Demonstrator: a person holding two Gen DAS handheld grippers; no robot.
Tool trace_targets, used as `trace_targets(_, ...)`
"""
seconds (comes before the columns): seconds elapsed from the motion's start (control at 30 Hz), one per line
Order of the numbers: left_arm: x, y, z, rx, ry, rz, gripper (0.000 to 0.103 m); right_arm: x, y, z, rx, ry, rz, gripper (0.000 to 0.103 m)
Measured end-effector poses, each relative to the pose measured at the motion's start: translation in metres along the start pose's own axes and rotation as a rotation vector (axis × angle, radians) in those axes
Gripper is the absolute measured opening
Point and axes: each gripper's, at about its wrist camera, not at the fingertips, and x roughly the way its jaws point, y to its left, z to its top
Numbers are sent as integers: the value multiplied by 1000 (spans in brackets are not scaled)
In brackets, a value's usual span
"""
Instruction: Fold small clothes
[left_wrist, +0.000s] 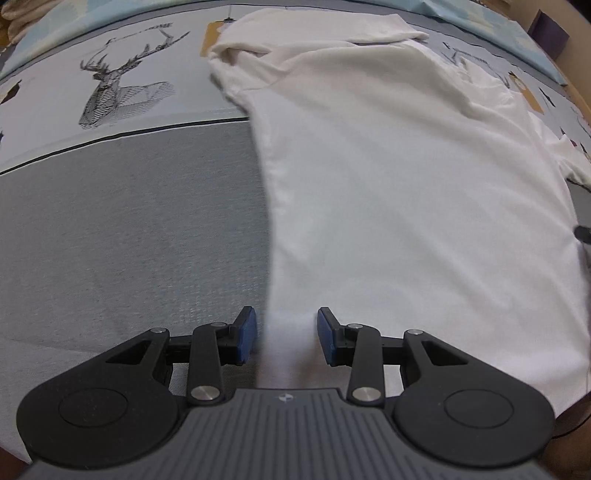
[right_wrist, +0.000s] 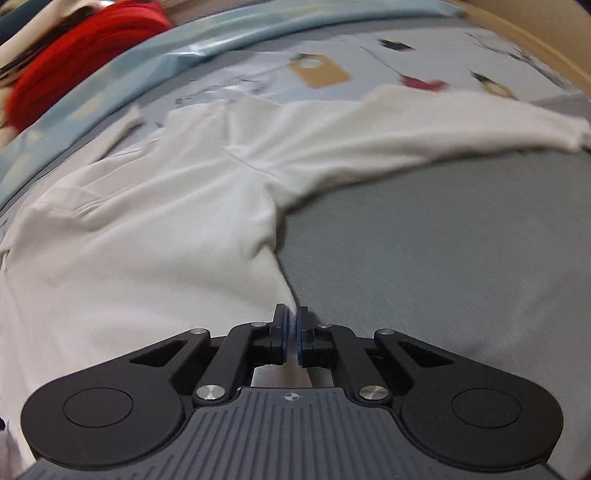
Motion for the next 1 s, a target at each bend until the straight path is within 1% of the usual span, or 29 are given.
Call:
trace_targets(0.07,-1,9,-1,-20,3,-5,41,-10,0,-5,-7,-10,-32,4)
trace_targets(0.1,-2,14,-3,-33,5,-11,41,-16,-2,-8,9,-18,-57,7)
trace_targets(0.13,-2,17,-4,-44,10,-17,41,-21,-5,-12,28,-3,-52,13)
trace_targets(0.17,-2,21,-7,-51,16,-25,41,-24,-9,-16,48,20,-31,28)
trace_targets(0.2,-2,24,-10,-55,24,-34,41,-30,-14,-23,65,39,-12,36)
trace_targets(0.3,-3,32,-22,-62,52,-59,41,-42,-19,-47,58,100,-16,36)
trace_targets(0.4,-4,41,-37,-69,80,-78,41,-49,-23,-70,25,159,-53,36)
trace_targets(0.53,-13,47,-60,-57,83,-100,41,-63,-22,-92,-5,160,-85,36)
trace_targets(0.67,-23,51,-80,-41,84,-93,41,-76,-27,-107,19,168,-87,36)
trace_targets(0.73,-26,54,-89,-35,87,-82,38,-81,-27,-115,19,174,-96,36)
trace_targets(0.77,-27,55,-93,-32,86,-83,30,-84,-28,-119,18,175,-98,36)
trace_targets(0.8,-27,55,-97,-25,85,-89,19,-87,-28,-123,14,175,-95,36)
trace_targets(0.87,-30,52,-104,-9,87,-117,7,-90,-29,-130,-9,174,-96,35)
trace_targets(0.9,-33,49,-109,15,84,-123,7,-90,-29,-130,-19,167,-103,20)
trace_targets(0.93,-36,45,-114,42,76,-117,6,-92,-31,-130,-20,160,-107,7)
trace_targets(1.0,-44,40,-123,62,57,-115,6,-99,-37,-128,10,124,-96,4)
